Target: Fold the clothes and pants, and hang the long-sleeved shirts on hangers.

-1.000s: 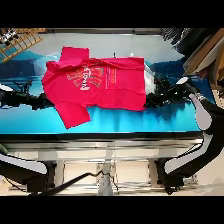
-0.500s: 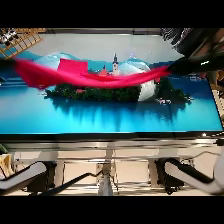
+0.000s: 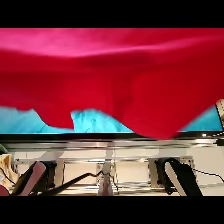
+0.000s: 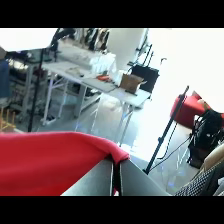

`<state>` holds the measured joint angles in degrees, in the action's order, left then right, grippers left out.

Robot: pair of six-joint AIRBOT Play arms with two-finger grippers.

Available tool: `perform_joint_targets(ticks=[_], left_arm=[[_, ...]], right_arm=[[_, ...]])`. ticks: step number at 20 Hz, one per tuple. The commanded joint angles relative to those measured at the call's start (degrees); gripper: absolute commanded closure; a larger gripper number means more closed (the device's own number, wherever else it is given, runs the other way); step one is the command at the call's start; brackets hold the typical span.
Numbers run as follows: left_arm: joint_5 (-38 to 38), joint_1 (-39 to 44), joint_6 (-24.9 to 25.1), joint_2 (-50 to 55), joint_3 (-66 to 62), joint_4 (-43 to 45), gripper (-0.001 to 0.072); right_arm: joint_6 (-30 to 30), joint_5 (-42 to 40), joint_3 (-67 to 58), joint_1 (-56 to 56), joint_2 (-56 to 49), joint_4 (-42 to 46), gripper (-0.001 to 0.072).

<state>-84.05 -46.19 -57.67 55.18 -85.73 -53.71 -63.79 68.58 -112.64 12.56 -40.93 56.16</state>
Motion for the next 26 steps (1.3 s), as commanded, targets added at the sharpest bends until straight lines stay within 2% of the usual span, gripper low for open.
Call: perform_joint_targets(ticks=[1,4,5,7,9,12,15,17,21,24,26], left_arm=[[2.47,0.39,-1.33,4.39,-1.57,21.42,0.0699],[2.45,5.73,-2.38,11.98,-0.61,46.29,0.0699],[2.47,8.41,-2.36,14.73,0.02,52.24,0.0699],[2.82,14.08,-2.21,20.65,1.31,58.6,0.0699],[5.05,18.64,0.09,27.45,1.38,61.88,0.0699],[13.84,22.97,1.18,39.15,1.38,62.31,0.0699],[22.1,23.74,1.14,48.92,1.33,62.2,0.0699],[23.21,23.71,1.14,51.84,1.33,62.27,0.07],[21.62,23.28,0.28,52.28,1.33,64.85,0.07],[14.75,22.03,-6.4,52.28,1.33,75.23,0.07],[9.55,21.11,-9.22,52.28,1.33,81.88,0.07]], right_arm=[[-0.42,1.95,-0.96,-0.04,-6.19,-0.48,0.0699],[-2.21,9.11,2.14,-0.11,-20.15,-5.16,0.07],[-2.19,9.84,4.44,-0.59,-25.11,-6.4,0.0699],[-2.1,8.22,8.94,-2.58,-34.16,-6.12,0.0699],[-1.53,2.73,12.33,-5.01,-42.8,-5.25,0.0699],[-1.53,-8.26,13.25,-8.07,-55.12,-2.38,0.0699],[-3.3,-17.4,13.25,-8.31,-63.52,-2.43,0.0699],[-3.69,-19.5,13.25,-7.91,-66.18,-2.36,0.0699],[-3.63,-15.72,13.18,-7.91,-66.45,-1.55,0.0699],[-3.76,-7.91,13.2,-7.91,-66.47,1.77,0.0699],[-6.23,-1.81,13.2,-7.91,-66.47,6.32,0.0699]])
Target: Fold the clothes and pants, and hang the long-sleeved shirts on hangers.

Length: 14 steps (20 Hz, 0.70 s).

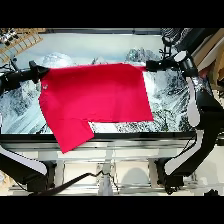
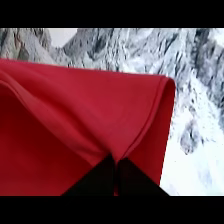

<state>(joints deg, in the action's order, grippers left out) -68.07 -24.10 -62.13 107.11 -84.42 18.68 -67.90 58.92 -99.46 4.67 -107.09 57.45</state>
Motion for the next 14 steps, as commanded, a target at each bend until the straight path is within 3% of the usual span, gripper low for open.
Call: perform_joint_targets(ticks=[1,7,8,9,10,11,14], left_arm=[[-8.55,-1.51,-5.4,0.35,0.02,11.69,0.07],[-10.56,-2.36,-8.02,0.37,0.02,18.18,0.0676],[-10.51,-2.36,-8.02,0.35,0.02,18.18,0.0517],[-10.62,-2.58,-8.26,0.31,0.02,18.21,0.027],[-11.5,-3.06,-8.57,0.17,0.02,18.21,0.0239],[-13.14,-3.78,-9.4,-0.22,0.02,18.49,0.024],[-19.74,-6.21,-10.25,-4.35,0.11,29.05,0.025]], right_arm=[[-3.15,10.29,0.02,-0.02,-0.31,7.15,0.0699],[-3.67,16.72,1.29,-0.07,-0.46,9.14,0.0691],[-3.67,17.44,1.79,-0.07,-0.46,8.76,0.0593],[-3.69,18.93,2.03,-0.07,-0.48,8.79,0.0478],[-3.69,21.49,2.1,-0.02,-0.48,8.87,0.0302],[-3.72,24.96,2.1,0.46,-0.48,8.98,0.0246],[-5.92,36.11,5.07,5.07,-0.07,7.87,0.0248]])
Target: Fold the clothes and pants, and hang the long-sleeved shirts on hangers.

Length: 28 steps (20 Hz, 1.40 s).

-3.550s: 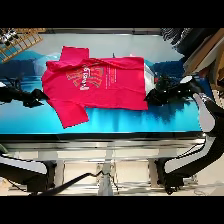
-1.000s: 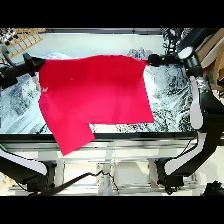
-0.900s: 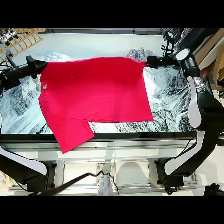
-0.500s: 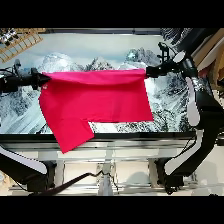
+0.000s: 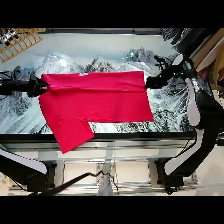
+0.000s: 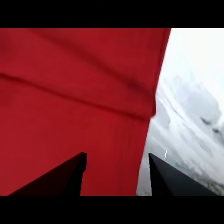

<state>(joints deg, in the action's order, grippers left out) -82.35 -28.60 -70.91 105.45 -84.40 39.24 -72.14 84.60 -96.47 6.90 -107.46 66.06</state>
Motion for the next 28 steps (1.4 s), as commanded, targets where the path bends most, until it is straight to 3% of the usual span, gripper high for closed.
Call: perform_joint_targets(ticks=[1,3,6,9,15,22,25,26,28], left_arm=[[-6.21,-2.12,-2.4,-5.46,1.33,15.17,0.025],[-4.79,-2.36,-1.79,-12.44,8.66,21.11,0.025],[-0.2,-2.4,1.07,-22.93,25.7,21.2,0.0248],[4.66,-2.89,2.62,-29.38,37.38,21.2,0.0248],[5.18,-2.84,5.4,-31.63,42.56,22.16,0.0248],[9.33,-2.82,7.56,-31.63,48.02,22.03,0.0248],[11.28,-2.8,7.54,-31.63,49.66,21.55,0.0251],[11.72,-2.73,7.52,-31.63,50.12,21.57,0.03],[11.61,-2.56,7.52,-31.63,50.99,21.51,0.0505]], right_arm=[[-2.27,11.17,5.86,5.09,1.6,-1.95,0.0248],[-0.83,7.61,16.74,9.27,6.36,-4.7,0.0248],[6.34,0.94,34.86,14.8,14.8,-7.78,0.0248],[13.03,-1.68,44.02,17.94,17.88,-10.29,0.0253],[18.86,-7.82,46.77,18.05,17.64,-16.5,0.0272],[19.41,-9.07,46.77,15.78,16.33,-18.34,0.032],[19.32,-10.23,46.77,13.05,16.15,-18.27,0.043],[19.26,-10.08,46.75,13.07,16.15,-18.29,0.0498],[19.21,-8.22,46.75,13.51,16.17,-18.12,0.0498]])
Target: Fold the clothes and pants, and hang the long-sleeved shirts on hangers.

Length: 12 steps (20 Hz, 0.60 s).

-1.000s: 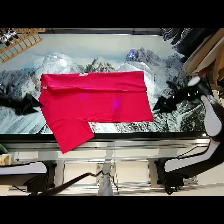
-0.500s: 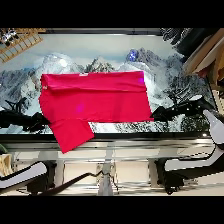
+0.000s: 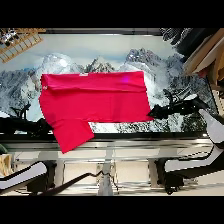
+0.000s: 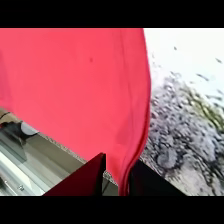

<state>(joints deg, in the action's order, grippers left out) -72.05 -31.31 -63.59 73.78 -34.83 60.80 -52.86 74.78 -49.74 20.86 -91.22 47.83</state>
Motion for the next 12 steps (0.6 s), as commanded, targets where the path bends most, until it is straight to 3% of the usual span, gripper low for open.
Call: perform_joint_targets(ticks=[1,3,4,7,12], left_arm=[[0.59,0.13,0.26,0.04,1.49,0.04,0.0699],[-1.29,-0.02,0.96,-0.22,1.38,-1.6,0.0701],[-2.34,-0.22,1.57,-0.59,1.05,-3.41,0.0702],[-5.95,-0.57,4.13,-1.27,-3.54,-7.21,0.0702],[-8.31,-0.57,4.04,-1.27,-7.1,-5.88,0.0702]], right_arm=[[-0.04,2.91,0.02,-0.37,-0.07,0.52,0.0509],[0.0,6.03,-0.15,-0.37,-0.07,0.76,0.0673],[-0.04,8.15,-0.55,-0.37,0.2,0.66,0.0699],[-0.07,11.39,-3.48,-0.37,2.97,0.66,0.0699],[-1.09,11.15,-7.76,-0.74,5.49,0.22,0.0699]])
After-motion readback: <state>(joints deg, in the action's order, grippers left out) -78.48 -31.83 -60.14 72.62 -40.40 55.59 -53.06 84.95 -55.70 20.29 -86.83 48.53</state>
